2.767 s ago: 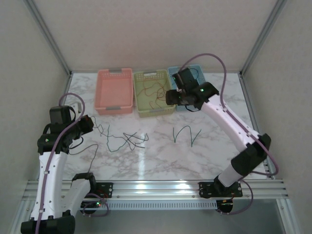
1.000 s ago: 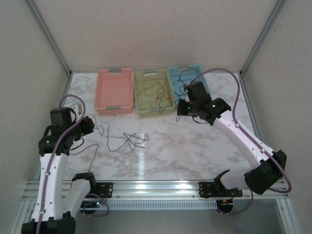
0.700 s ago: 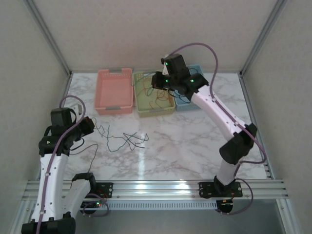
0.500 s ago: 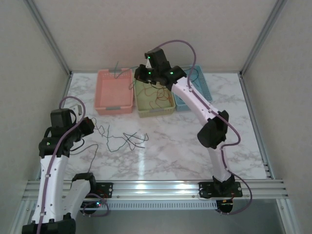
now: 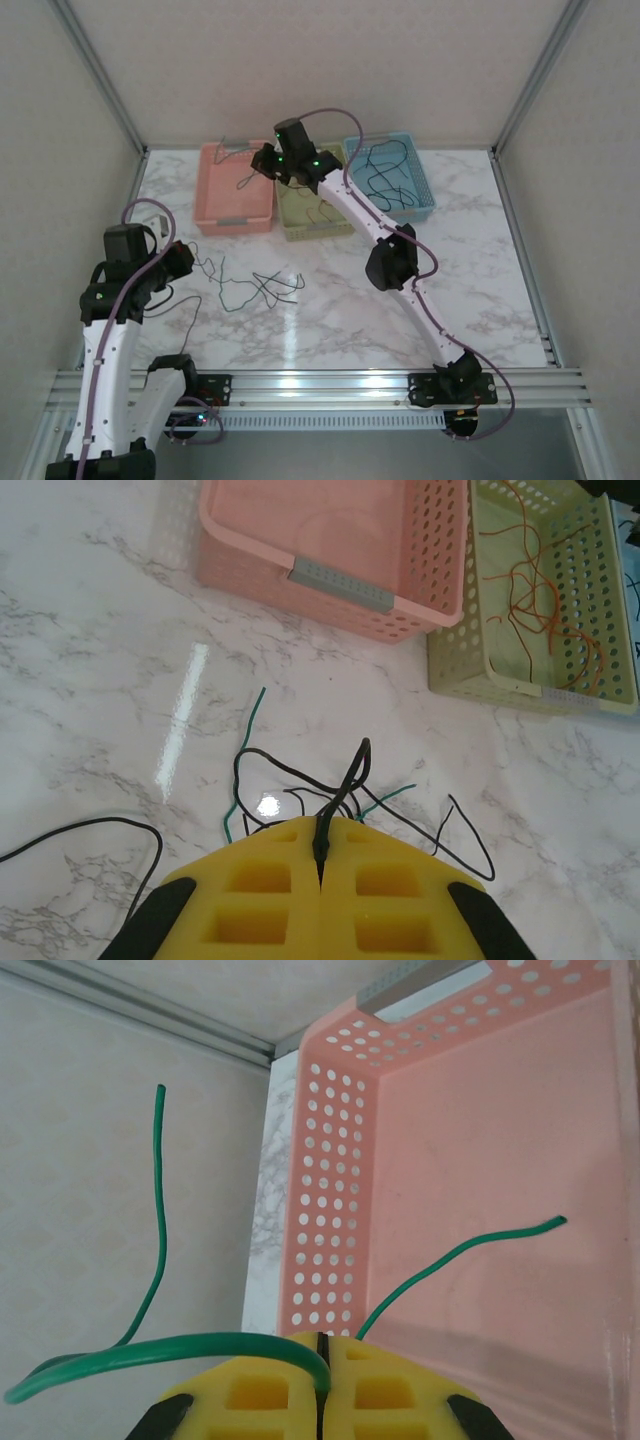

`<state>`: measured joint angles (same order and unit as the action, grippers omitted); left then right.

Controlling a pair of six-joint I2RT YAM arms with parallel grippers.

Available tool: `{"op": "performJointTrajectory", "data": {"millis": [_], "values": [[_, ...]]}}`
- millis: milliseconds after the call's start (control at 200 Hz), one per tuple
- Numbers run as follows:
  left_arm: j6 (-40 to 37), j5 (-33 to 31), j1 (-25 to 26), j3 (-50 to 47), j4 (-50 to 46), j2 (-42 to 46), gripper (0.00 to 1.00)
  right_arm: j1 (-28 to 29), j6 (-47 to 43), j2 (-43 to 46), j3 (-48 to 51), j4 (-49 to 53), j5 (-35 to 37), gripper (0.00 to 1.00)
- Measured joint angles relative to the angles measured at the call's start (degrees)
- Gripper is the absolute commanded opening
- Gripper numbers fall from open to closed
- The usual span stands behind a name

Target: Untangle the cables

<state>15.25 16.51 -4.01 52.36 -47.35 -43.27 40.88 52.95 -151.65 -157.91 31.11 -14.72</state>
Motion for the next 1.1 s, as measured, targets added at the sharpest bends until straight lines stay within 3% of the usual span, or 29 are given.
{"op": "performJointTrajectory", "data": {"millis": [60,140,245,270,541,741,861,991,1101], "values": [[0.0,0.0,0.0,0.0,0.0,0.1,0.0,0.0,0.5,-0.7,0.0,-0.3,-0.2,0.08],[0.0,0.0,0.0,0.0,0.0,0.1,0.0,0.1,1.3,-1.4,0.0,-1.1,-0.4,0.4],[0.0,0.0,0.0,0.0,0.0,0.2,0.0,0.2,1.6,-1.9,0.0,-2.0,-0.8,0.67],[0.0,0.0,0.0,0.0,0.0,0.2,0.0,0.3,1.7,-2.0,0.0,-2.0,-1.0,0.69],[0.0,0.9,0.0,0.4,-0.3,0.2,0.0,0.4,-6.1,-0.3,0.1,2.3,-0.9,0.67],[0.1,2.7,0.0,6.1,-1.6,0.4,0.0,0.7,-19.1,11.0,7.7,8.9,-1.0,0.57],[1.4,6.0,0.0,10.3,-1.8,0.6,0.0,1.0,-25.5,25.0,22.2,7.5,-2.5,0.56],[4.5,11.5,0.0,14.7,-1.3,0.5,0.0,1.1,-29.5,41.5,43.5,-2.1,-7.4,0.58],[7.6,16.8,0.0,18.6,-0.3,0.1,0.0,1.9,-31.6,49.3,54.7,-10.1,-12.2,0.64]]}}
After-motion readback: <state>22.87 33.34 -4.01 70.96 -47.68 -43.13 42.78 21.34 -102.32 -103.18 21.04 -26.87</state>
